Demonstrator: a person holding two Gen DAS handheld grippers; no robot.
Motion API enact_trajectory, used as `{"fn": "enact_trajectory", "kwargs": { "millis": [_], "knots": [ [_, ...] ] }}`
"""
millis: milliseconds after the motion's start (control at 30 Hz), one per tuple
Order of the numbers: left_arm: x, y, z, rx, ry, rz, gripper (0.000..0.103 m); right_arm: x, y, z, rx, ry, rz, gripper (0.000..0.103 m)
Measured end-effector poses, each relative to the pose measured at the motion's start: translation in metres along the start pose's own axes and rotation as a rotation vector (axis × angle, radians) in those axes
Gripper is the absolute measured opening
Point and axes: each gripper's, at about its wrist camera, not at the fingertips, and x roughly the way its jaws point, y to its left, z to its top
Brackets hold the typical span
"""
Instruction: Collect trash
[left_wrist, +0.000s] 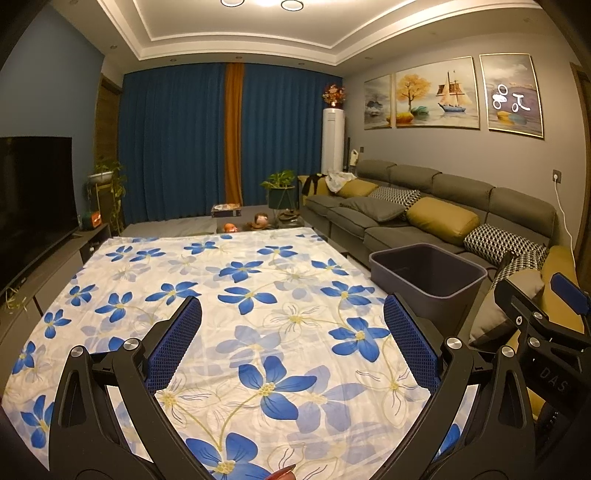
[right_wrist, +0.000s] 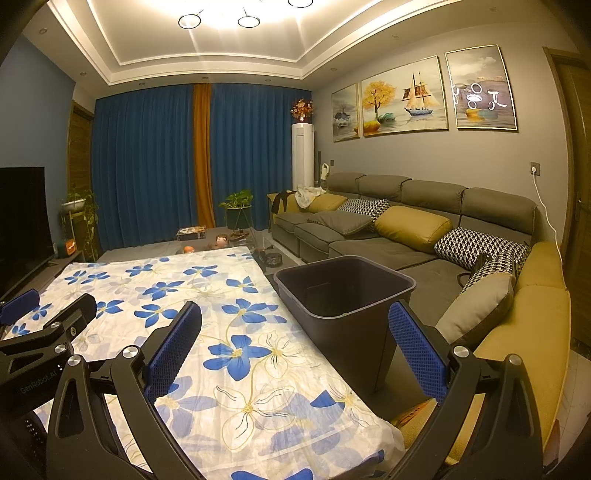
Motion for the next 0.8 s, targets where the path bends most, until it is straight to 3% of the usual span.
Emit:
{"fn": "enact_trajectory", "kwargs": {
  "millis": [333, 433, 800],
  "knots": [
    [-0.0028, -0.0043, -0.0010, 0.024, -0.021, -0.016, 0.097, -0.0004, -0.0009, -0.0004, 0.002, 0.001, 0.000, 0.098],
    [-0.0036, -0.0066, -0.0013, 0.040, -0.026, -0.014, 0.090, -0.0004, -0.0013, -0.0006, 0.002, 0.003, 0.000, 0.098],
    [-0.0013, -0.0056, -0.0026, 0.040, -0.009, -0.006, 0.089, -0.0008, -0.0015, -0.0007, 0.002, 0.001, 0.000, 0.098]
  ]
}}
